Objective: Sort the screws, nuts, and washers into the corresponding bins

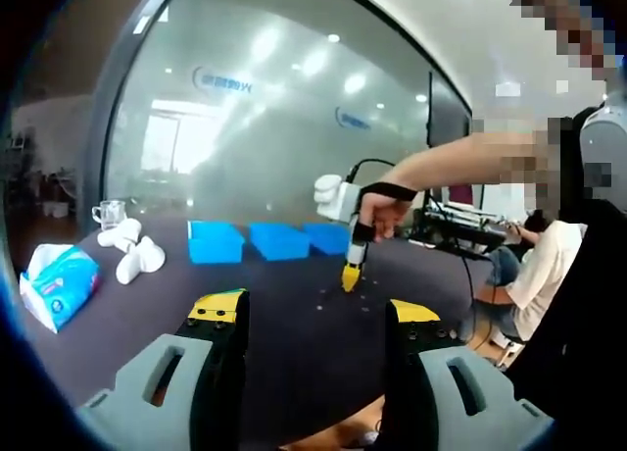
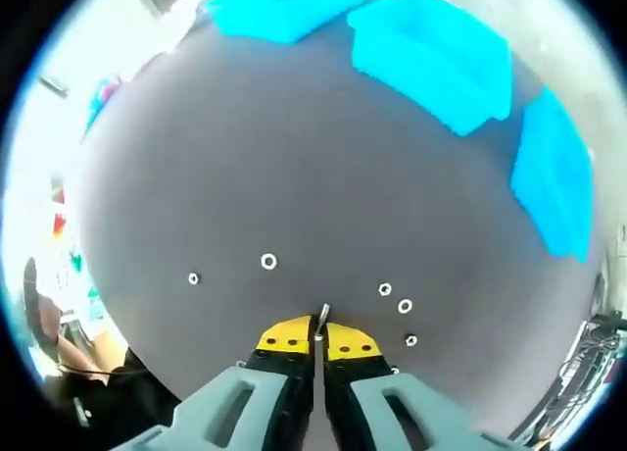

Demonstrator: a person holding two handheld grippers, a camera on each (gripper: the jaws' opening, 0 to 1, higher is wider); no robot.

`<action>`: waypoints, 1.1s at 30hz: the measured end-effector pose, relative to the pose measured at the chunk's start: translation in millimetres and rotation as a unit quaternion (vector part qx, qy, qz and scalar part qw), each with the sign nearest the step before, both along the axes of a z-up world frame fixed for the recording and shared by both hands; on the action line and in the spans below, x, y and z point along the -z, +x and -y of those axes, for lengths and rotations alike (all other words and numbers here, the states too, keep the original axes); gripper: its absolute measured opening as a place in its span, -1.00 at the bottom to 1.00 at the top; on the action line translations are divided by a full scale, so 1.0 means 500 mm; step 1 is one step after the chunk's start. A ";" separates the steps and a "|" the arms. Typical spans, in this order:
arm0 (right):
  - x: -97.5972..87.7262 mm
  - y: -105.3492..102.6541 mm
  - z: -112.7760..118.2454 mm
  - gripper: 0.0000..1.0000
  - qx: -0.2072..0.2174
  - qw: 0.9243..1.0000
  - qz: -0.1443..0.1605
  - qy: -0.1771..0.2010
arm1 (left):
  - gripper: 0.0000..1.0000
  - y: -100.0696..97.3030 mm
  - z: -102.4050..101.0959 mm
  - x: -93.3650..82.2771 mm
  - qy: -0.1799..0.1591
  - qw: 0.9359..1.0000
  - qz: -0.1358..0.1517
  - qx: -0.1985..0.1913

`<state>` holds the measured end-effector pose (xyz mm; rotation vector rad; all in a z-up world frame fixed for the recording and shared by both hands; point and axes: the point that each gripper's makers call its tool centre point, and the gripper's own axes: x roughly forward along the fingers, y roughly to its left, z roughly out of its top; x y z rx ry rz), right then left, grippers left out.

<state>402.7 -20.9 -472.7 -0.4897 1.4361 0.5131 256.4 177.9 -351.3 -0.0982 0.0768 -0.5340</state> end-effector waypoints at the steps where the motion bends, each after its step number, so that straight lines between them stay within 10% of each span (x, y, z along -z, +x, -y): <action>1: -0.001 0.007 -0.001 -1.00 -0.001 1.000 -0.001 0.001 | 0.08 0.000 0.001 0.001 0.000 1.000 -0.001 0.000; 13: -0.026 0.017 0.000 -1.00 -0.011 0.999 0.005 0.042 | 0.08 0.000 0.004 -0.006 0.002 1.000 0.003 0.001; 20: -0.095 0.017 -0.010 -1.00 -0.016 0.987 0.053 0.148 | 0.08 0.002 0.009 -0.008 0.004 1.000 0.004 0.003; 28: -0.176 0.011 0.019 -1.00 -0.001 0.957 0.152 0.247 | 0.08 0.010 0.020 -0.015 0.008 1.000 0.006 0.008; 33: -0.228 -0.005 0.043 -1.00 0.005 0.917 0.248 0.313 | 0.08 0.015 0.026 -0.015 0.011 1.000 0.005 0.010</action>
